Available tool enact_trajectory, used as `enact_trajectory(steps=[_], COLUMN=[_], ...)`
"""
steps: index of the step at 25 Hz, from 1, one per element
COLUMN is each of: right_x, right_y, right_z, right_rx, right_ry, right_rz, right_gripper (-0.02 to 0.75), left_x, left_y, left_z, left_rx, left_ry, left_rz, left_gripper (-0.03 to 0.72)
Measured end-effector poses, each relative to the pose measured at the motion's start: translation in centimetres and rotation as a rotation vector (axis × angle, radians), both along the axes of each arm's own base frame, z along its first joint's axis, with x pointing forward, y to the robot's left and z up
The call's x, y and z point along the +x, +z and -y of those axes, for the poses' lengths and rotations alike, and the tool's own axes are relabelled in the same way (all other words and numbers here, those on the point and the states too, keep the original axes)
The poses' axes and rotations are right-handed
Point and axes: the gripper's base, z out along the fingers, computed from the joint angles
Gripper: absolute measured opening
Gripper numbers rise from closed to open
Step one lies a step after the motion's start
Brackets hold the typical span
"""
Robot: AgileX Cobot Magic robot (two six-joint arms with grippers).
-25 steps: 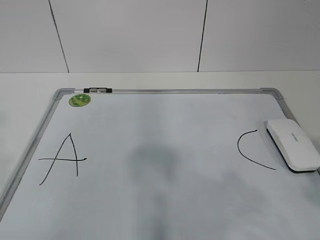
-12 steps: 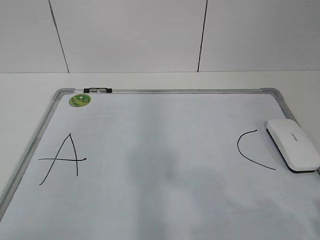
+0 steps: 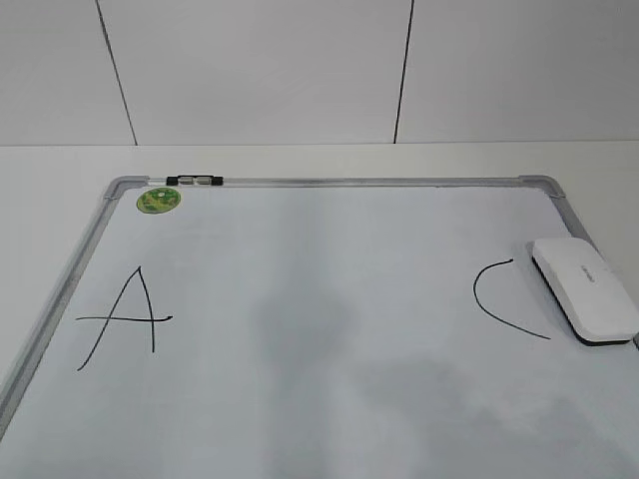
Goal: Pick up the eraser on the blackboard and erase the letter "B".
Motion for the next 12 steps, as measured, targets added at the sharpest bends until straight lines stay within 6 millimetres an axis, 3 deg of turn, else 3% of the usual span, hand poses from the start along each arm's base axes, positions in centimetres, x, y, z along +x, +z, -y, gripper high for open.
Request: enact_trajectory(steps=[12], right_x=[0.09], right_y=[0.06], right_z=[-0.08], right_rx=[0.015], right_ry=[0.001], right_rz=[0.012], right_gripper=[0.588], left_x=[0.02], left_y=[0.05], left_z=[-0.01], left_rx=[0.001], left_ry=[0.009], left_rz=[0.005], left_gripper=[0.244])
